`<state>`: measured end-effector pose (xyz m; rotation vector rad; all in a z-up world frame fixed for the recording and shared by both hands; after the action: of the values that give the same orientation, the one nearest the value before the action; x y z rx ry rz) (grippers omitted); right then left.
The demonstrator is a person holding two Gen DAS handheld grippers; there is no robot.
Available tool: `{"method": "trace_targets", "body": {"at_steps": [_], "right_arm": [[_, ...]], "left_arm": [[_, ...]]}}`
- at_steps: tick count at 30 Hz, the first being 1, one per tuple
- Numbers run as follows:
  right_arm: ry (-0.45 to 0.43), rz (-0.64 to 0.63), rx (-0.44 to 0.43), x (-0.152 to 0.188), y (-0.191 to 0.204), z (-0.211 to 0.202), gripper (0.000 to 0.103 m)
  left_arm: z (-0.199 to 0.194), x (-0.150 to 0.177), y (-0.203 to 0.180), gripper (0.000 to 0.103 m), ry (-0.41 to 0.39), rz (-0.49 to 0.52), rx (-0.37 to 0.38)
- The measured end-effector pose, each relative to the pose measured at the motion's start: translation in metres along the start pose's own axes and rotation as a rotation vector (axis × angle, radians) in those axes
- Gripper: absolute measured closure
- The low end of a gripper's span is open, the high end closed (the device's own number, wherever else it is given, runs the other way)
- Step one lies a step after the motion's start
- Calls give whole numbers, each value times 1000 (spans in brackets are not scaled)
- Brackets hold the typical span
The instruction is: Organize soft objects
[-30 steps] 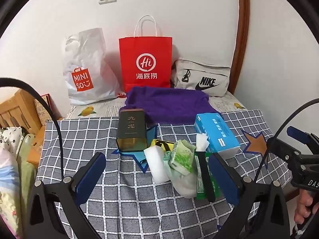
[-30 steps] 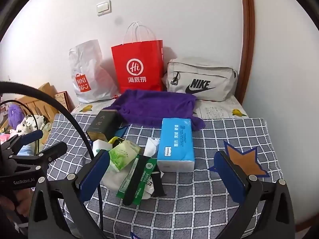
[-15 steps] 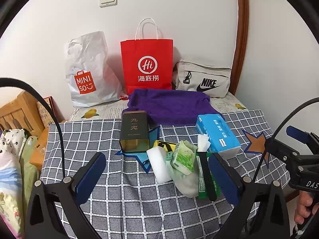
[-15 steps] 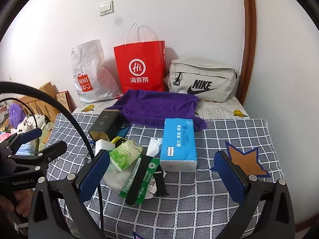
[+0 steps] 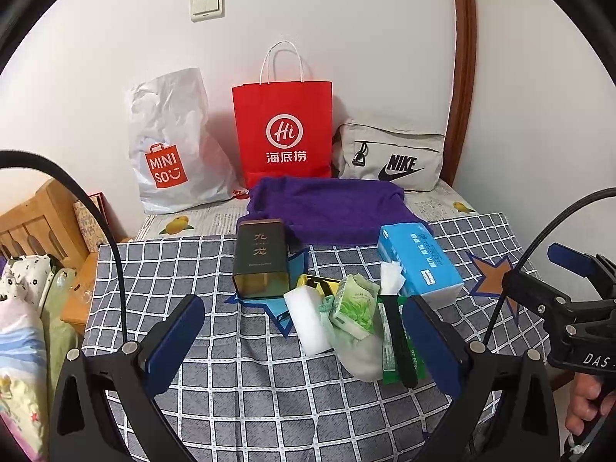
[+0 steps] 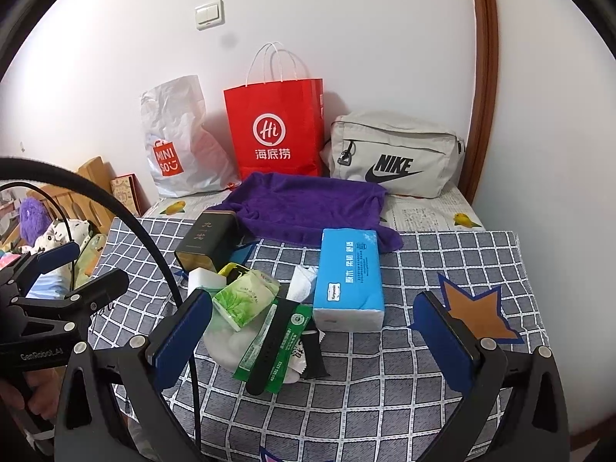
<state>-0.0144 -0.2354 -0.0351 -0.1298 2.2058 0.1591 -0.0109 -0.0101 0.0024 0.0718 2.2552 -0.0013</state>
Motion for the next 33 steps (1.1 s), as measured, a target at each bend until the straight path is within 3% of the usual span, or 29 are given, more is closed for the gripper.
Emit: {"method": "trace_targets", "body": {"at_steps": [33], "right_arm": [[-10, -10, -29, 2, 5, -1, 0]], "left_arm": [[-2, 2, -5, 0, 0, 26, 19]]}}
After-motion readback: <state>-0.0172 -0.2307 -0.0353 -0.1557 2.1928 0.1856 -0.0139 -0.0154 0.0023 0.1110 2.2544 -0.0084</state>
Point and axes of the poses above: each gripper's, at about its wrist camera, not at the fingertips, and z roughly the way its jaws point, y to its left, x to its underside, the point moved 2 cm from there along z, roughly the way its jaws point, and after that the axes turned 1 degree about z, right-handed, at the moved point
